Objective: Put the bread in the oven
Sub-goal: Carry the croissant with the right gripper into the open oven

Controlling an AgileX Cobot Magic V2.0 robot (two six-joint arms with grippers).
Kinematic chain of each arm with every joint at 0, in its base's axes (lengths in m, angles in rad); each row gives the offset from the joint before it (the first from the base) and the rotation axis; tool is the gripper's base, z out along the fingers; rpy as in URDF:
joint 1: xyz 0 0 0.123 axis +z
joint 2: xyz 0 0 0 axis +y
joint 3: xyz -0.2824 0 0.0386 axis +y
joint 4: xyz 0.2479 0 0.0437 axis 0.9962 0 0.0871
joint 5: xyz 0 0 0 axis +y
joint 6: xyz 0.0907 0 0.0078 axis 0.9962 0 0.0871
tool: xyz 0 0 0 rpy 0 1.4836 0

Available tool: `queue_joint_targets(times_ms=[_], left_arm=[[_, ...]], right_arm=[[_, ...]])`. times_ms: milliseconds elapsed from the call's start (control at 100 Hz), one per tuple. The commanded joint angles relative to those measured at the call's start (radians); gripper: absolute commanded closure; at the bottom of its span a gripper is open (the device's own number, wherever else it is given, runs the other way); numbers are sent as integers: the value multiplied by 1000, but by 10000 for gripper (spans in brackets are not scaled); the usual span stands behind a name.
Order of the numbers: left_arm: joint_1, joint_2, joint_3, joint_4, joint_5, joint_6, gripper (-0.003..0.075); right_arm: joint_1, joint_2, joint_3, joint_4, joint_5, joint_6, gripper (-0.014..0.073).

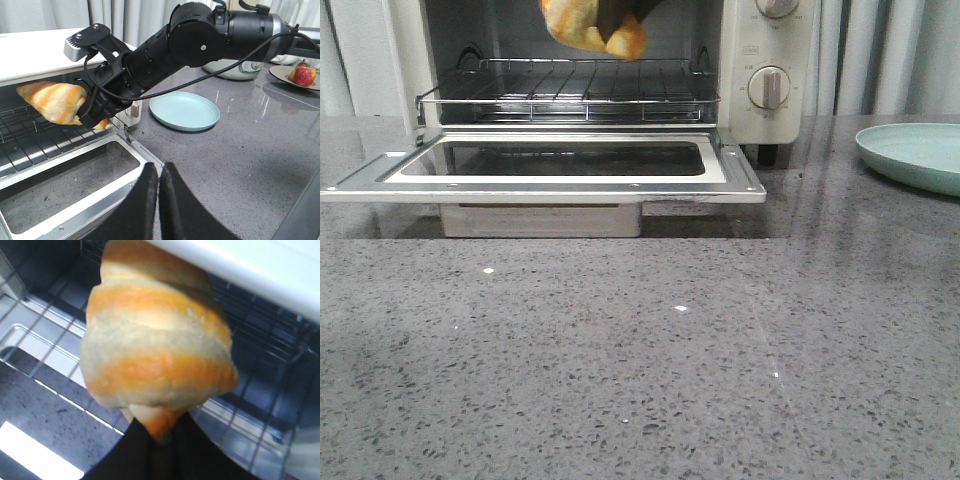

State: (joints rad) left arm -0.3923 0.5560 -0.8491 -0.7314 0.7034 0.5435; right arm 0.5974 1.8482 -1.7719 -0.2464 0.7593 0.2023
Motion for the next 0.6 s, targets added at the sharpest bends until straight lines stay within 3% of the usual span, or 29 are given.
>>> queue_joint_targets(times_ms=[0, 250, 320, 480, 590], left_arm=[[2, 2, -34, -33, -56, -9, 742], [2, 2, -34, -33, -54, -9, 742], [2, 2, -34, -33, -54, -9, 742], [2, 2, -34, -33, -54, -9, 742], [2, 2, -34, -33, -54, -9, 742]], right_arm=[[-5, -41, -32, -23, -98, 2, 659], [-5, -15, -32, -25, -137, 2, 631], [-5, -13, -32, -25, -132, 2, 529], [-5, -13, -32, -25, -132, 2, 145], [-5, -13, -32, -25, -113, 2, 42]])
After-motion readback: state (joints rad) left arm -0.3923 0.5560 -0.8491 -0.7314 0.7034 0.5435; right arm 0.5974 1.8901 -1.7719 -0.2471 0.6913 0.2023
